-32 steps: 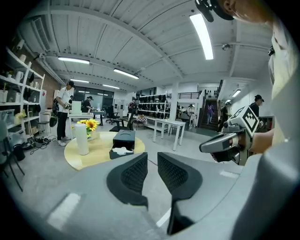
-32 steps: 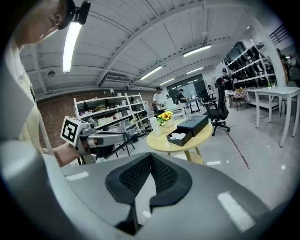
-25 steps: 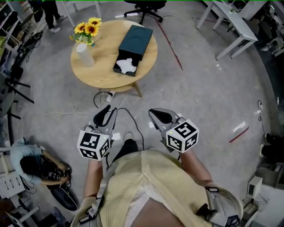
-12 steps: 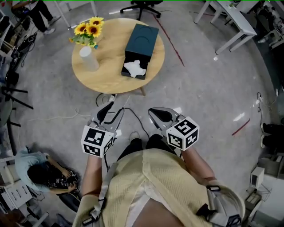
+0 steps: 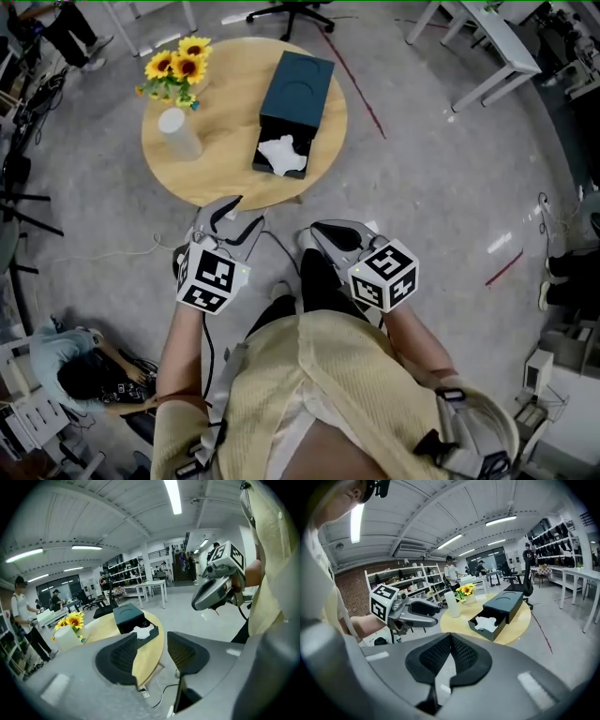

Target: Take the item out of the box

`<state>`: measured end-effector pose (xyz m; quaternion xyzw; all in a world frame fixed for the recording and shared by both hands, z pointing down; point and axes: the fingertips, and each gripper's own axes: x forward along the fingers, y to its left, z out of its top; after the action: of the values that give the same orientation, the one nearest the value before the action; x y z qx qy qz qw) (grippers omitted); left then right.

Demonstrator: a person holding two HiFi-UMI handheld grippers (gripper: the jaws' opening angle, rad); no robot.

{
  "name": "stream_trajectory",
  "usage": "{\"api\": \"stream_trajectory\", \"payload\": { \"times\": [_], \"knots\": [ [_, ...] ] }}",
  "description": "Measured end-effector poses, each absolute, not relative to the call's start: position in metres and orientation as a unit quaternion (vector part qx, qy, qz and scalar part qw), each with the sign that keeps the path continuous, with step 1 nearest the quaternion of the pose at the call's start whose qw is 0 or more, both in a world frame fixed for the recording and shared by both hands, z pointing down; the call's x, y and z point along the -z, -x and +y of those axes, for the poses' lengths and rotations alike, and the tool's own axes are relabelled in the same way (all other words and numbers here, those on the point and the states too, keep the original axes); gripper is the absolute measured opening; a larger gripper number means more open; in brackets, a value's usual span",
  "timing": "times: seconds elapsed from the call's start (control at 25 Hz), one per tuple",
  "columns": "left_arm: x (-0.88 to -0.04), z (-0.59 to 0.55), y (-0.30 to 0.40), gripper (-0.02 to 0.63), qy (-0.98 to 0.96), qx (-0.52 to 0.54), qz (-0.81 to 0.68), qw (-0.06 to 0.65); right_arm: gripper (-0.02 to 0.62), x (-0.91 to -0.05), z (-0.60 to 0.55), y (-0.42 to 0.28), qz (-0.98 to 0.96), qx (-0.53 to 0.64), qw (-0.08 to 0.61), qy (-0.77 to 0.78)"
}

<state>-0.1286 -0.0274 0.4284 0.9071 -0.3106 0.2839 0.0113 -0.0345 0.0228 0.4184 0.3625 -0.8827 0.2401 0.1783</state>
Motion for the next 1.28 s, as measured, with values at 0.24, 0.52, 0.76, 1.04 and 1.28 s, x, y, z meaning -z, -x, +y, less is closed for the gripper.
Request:
{"api": "stream_trajectory", "payload": {
  "times": [0.24, 0.52, 0.76, 1.04, 1.28],
  "knots": [
    [-0.44, -0.07, 0.111, 0.209, -0.891, -0.342, -0.298, -0.023, 0.004, -0.422, -0.024, 0.024, -0.892, -0.231, 0.186, -0.342],
    [-0.463, -0.12, 0.09, 0.209, -0.865, -0.419, -0.266, -0.07, 0.005, -0.431, -0.079, 0.005, -0.897, -0.237, 0.193, -0.319],
    [-0.474, -0.159, 0.073, 0.209, -0.857, -0.449, -0.246, -0.058, 0.004, -0.445, -0.11, -0.009, -0.894, -0.254, 0.203, -0.307],
    [-0.495, -0.183, 0.057, 0.209, -0.849, -0.482, -0.216, -0.013, 0.004, -0.463, -0.134, -0.017, -0.892, -0.27, 0.218, -0.291],
    [-0.515, -0.197, 0.048, 0.209, -0.838, -0.509, -0.197, 0.02, 0.003, -0.475, -0.148, -0.021, -0.889, -0.285, 0.223, -0.279]
  ]
}}
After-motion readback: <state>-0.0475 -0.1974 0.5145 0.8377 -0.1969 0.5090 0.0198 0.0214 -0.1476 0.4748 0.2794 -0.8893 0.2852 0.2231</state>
